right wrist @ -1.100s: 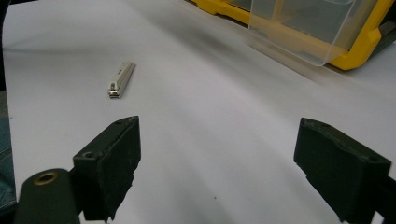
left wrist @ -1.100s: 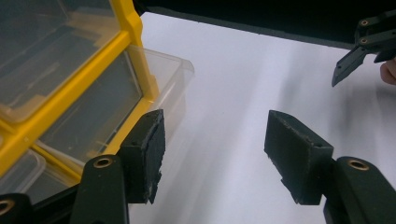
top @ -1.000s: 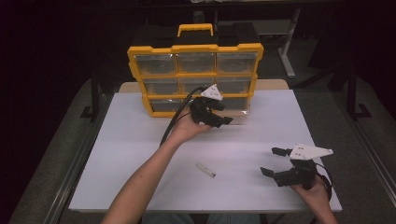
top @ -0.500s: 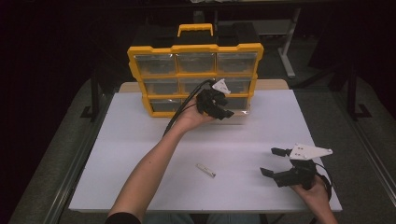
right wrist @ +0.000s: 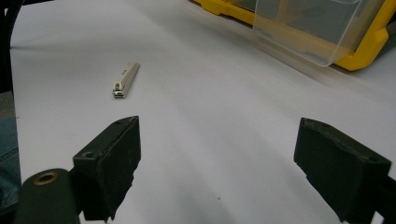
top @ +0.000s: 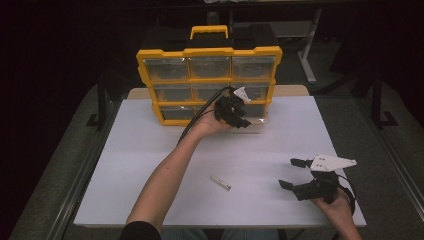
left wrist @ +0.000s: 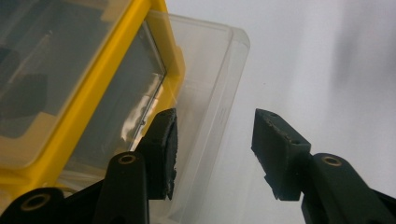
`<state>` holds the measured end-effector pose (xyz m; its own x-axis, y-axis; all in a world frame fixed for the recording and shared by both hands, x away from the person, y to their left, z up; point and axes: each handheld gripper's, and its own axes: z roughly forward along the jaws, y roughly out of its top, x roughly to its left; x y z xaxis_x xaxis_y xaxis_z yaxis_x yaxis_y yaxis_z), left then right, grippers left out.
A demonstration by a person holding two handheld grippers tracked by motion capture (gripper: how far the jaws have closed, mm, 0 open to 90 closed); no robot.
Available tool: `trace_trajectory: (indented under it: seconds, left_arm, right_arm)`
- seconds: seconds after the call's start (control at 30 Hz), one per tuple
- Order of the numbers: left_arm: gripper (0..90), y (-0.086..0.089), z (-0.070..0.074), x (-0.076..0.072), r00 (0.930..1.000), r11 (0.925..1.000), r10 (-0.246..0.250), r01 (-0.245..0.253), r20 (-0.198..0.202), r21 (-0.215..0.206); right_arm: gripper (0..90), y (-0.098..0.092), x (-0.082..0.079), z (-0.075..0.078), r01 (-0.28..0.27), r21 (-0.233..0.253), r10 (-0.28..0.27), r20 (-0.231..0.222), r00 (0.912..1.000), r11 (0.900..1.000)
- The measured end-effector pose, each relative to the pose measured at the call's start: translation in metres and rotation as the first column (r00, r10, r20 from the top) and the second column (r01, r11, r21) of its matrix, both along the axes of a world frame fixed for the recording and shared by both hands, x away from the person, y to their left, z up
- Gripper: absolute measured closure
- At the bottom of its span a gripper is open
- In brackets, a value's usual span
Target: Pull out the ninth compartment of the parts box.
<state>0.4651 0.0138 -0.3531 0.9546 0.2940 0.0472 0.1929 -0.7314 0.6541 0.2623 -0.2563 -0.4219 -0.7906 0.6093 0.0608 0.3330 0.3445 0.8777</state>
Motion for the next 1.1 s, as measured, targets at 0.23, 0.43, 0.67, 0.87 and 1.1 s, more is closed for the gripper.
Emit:
trace_trajectory:
  seconds: [0.23, 0.43, 0.67, 0.87, 1.1]
  left_arm:
    - [54.8, -0.002, -0.006, 0.003, 1.0, 0.9998, -0.007, 0.007, 0.005, 0.02]
    - [58.1, -0.001, -0.009, 0.006, 1.0, 0.9994, -0.006, 0.005, 0.003, 0.034]
    - [58.9, -0.001, -0.01, 0.008, 1.0, 0.9988, -0.006, 0.006, 0.005, 0.049]
    - [66.7, -0.003, -0.011, 0.005, 0.9997, 0.9989, -0.025, 0.025, 0.003, 0.039]
    - [70.0, -0.003, -0.01, 0.001, 0.998, 0.9969, -0.062, 0.062, -0.009, 0.048]
  right_arm:
    - [13.9, 0.0, 0.0, 0.0, -0.004, -0.001, 0.004, 0.002, 1.0, 1.0]
    - [13.9, 0.001, 0.0, 0.0, -0.006, 0.001, 0.006, -0.001, 1.0, 1.0]
    - [13.8, 0.002, 0.001, -0.001, -0.014, -0.001, 0.014, -0.004, 0.9999, 1.0]
    - [13.9, 0.001, 0.001, -0.001, -0.014, -0.001, 0.014, -0.001, 0.9999, 1.0]
    - [13.9, 0.001, 0.001, -0.001, -0.011, 0.001, 0.011, -0.004, 0.9999, 1.0]
